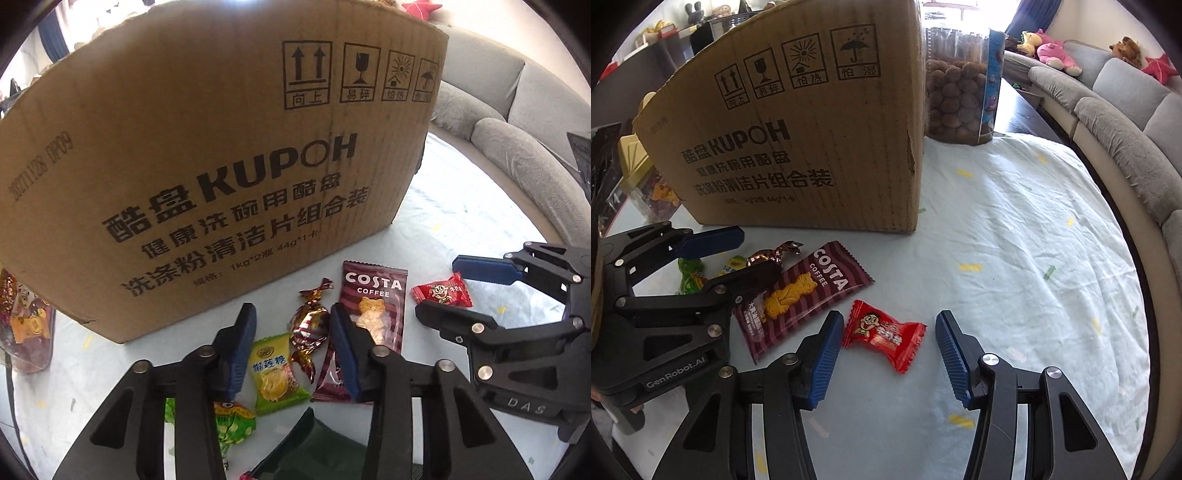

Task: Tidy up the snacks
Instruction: 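Grasp the gold-wrapped candy with the left gripper while the right gripper grasps a red candy, then carry both candies over the box and open both grippers, then move both tools back toward the snacks beside the box, then grasp the green lollipop with the left gripper while the right gripper grasps the yellow candy, then carry the lollipop and yellow candy over the box and open both grippers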

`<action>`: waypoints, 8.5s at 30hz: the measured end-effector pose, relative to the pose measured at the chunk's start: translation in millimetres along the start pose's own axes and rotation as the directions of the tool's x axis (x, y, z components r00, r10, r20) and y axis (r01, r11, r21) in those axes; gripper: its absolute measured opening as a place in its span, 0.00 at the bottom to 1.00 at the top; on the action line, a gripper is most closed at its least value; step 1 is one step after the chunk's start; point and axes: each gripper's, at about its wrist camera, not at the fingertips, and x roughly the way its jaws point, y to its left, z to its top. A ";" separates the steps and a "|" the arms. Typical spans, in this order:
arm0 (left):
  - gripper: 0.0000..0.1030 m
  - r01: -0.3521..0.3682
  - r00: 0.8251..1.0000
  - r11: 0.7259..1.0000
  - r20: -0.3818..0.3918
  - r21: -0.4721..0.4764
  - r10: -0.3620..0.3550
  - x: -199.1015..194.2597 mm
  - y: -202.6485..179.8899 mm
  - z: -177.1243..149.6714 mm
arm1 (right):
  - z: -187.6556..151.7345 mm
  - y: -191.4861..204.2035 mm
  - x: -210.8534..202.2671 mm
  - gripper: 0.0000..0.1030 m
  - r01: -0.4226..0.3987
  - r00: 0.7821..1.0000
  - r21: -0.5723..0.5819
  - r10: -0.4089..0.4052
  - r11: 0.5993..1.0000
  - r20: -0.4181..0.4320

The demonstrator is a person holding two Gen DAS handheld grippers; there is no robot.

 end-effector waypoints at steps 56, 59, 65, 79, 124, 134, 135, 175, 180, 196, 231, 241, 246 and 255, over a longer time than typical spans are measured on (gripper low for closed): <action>0.23 -0.086 0.953 0.980 0.273 -0.178 0.133 -187.7 39.6 32.0 | 71.6 62.5 -151.4 0.27 -0.062 0.938 -0.105 0.094 0.993 0.333; 0.23 -0.100 0.950 0.977 0.274 -0.188 0.150 -186.4 47.9 40.8 | 83.5 65.0 -150.8 0.27 -0.053 0.936 -0.108 0.087 0.993 0.340; 0.23 -0.099 0.955 0.973 0.254 -0.207 0.151 -171.0 64.6 59.6 | 107.2 67.8 -143.6 0.27 -0.038 0.937 -0.107 0.073 0.994 0.342; 0.47 -0.107 0.970 0.962 0.188 -0.251 0.157 -125.4 94.1 89.6 | 146.7 65.4 -103.3 0.29 -0.012 0.952 -0.097 0.041 0.995 0.304; 0.73 -0.203 0.954 0.956 0.179 -0.211 0.242 -138.6 86.1 -21.5 | 57.5 106.8 -81.6 0.50 -0.011 0.969 -0.153 0.048 0.988 0.242; 0.66 -0.179 0.970 0.965 0.131 -0.190 0.206 -112.2 80.6 -36.4 | 37.0 104.4 -55.6 0.50 -0.034 0.984 -0.143 0.058 0.989 0.168; 0.64 -0.179 0.971 0.966 0.124 -0.187 0.204 -109.2 80.2 -37.5 | 35.8 104.1 -52.6 0.50 -0.039 0.985 -0.141 0.061 0.989 0.159; 0.39 -0.028 1.000 0.977 0.003 -0.211 0.029 -22.5 79.9 -41.7 | 26.9 88.2 20.7 0.32 -0.153 0.987 -0.097 0.147 0.984 -0.063; 0.26 -0.012 1.000 0.980 -0.018 -0.199 0.008 -13.2 76.7 -39.0 | 28.3 79.7 16.8 0.32 -0.149 0.988 -0.089 0.144 0.985 -0.062; 0.26 -0.066 0.997 0.972 0.021 -0.227 0.073 -32.9 93.0 -44.2 | 43.2 101.6 30.1 0.32 -0.143 0.989 -0.103 0.137 0.984 -0.060; 0.26 -0.065 0.939 0.970 0.314 -0.233 0.139 -180.6 51.7 -8.7 | 37.3 97.6 -121.4 0.24 -0.113 0.949 -0.139 0.149 0.984 0.278; 0.26 -0.081 0.914 0.974 0.373 -0.212 0.157 -200.9 48.2 23.8 | 60.8 94.0 -156.1 0.24 -0.101 0.915 -0.138 0.146 0.985 0.376; 0.26 -0.085 0.914 0.975 0.374 -0.204 0.158 -200.2 49.7 41.6 | 76.5 89.1 -161.7 0.24 -0.089 0.907 -0.129 0.134 0.988 0.400; 0.26 -0.085 0.921 0.971 0.354 -0.222 0.162 -186.5 68.7 70.0 | 108.4 79.1 -151.9 0.24 -0.063 0.912 -0.111 0.102 0.992 0.397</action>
